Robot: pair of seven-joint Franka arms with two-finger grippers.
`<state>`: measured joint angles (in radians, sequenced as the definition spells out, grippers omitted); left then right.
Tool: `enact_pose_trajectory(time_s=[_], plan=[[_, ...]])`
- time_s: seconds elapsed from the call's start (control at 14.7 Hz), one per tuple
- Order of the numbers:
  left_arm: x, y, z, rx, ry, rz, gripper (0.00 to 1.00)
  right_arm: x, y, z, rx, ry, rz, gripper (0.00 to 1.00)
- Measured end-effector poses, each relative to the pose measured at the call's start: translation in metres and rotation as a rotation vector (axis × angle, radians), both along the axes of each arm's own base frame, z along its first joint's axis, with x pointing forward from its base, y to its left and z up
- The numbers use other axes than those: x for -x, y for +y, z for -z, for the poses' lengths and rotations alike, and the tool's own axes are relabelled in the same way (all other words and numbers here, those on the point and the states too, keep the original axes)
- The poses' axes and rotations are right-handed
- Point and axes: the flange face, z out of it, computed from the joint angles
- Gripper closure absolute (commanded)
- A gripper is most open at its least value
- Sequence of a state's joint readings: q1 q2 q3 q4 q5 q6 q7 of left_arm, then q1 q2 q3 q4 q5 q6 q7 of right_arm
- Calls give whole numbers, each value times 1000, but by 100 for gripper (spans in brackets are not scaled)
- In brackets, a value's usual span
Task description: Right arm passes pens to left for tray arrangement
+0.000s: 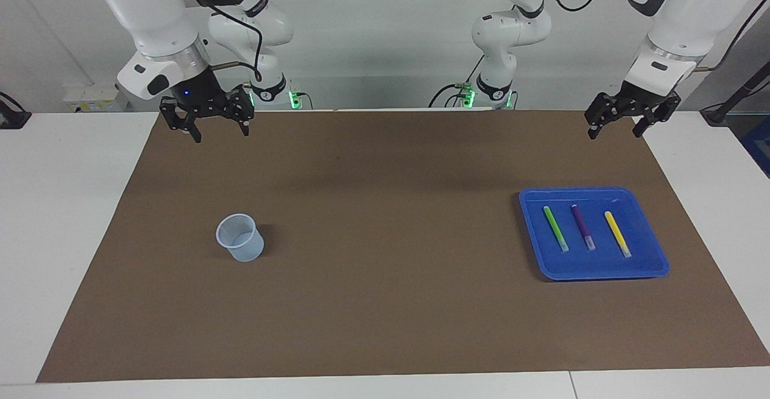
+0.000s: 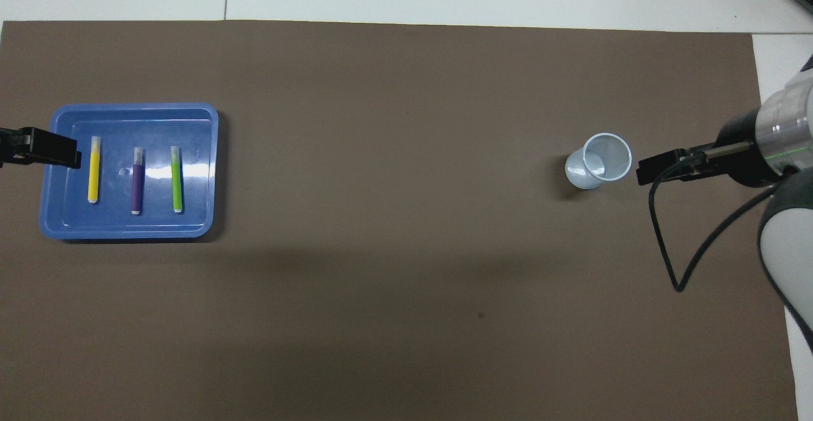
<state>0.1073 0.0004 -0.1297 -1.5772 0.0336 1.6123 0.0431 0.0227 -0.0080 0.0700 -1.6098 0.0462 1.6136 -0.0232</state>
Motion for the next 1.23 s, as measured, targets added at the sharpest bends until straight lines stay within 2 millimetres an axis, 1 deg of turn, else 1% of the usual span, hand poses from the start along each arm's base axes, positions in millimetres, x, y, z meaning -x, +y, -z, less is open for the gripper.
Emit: enact_pose_trajectory(time_s=[0.27, 0.34, 0.55, 0.61, 0.82, 1.23], plan=[[2, -5, -4, -1, -7, 8, 0, 0, 0, 0, 0, -1, 0, 0], [3, -9, -5, -1, -10, 16, 0, 0, 0, 0, 0, -2, 0, 0], [8, -30, -13, -2, -24, 51, 0, 0, 0, 0, 0, -2, 0, 0], [10, -34, -16, -2, -29, 58, 0, 0, 0, 0, 0, -2, 0, 0], [12, -36, -19, 8, -34, 59, 0, 0, 0, 0, 0, -3, 0, 0], [12, -35, -19, 11, -33, 57, 0, 0, 0, -1, 0, -4, 0, 0]])
